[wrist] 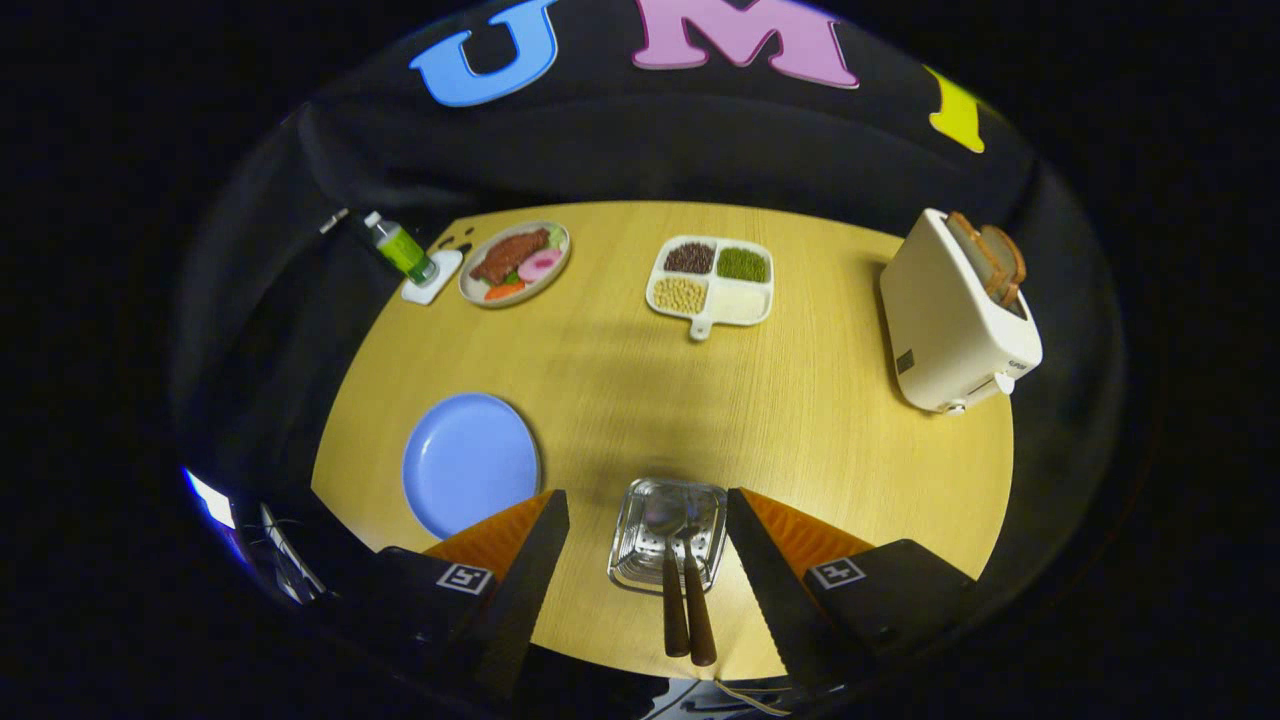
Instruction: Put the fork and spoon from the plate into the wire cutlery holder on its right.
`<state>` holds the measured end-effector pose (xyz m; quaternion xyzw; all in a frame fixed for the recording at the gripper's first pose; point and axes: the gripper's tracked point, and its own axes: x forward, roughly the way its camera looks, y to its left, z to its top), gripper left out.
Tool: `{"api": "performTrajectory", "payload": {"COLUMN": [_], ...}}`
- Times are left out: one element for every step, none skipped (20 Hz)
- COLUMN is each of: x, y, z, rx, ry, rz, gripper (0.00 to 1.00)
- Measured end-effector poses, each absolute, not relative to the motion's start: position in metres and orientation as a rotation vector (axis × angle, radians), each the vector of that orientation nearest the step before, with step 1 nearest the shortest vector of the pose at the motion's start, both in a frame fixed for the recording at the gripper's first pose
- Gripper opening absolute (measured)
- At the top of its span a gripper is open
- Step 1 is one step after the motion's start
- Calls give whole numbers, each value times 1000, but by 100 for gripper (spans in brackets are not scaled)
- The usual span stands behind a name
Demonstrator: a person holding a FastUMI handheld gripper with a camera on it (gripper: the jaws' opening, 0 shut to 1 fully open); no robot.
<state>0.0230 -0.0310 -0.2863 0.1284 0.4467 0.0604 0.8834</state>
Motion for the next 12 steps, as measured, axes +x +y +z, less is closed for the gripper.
{"api": "performTrajectory", "payload": {"x": [23,21,19,17,15,13,9,5,1,-1,-3,-7], "y": [-35,-36,-34,-28,-25,-25,-25,-22,-19,-16,-14,-11], "z": [-272,-259,-241,-223,-203,-184,-168,-150,-134,-120,-105,-91], "rx": [258,253,254,258,260,260,255,252,251,251,251,246], "ry": [864,804,736,674,600,542,489,446,406,365,329,290], "rz": [105,94,85,85,78,74,62,56,48,41,37,29], "gripper": [99,98,99,99,99,100,99,100,99,99,100,99]}}
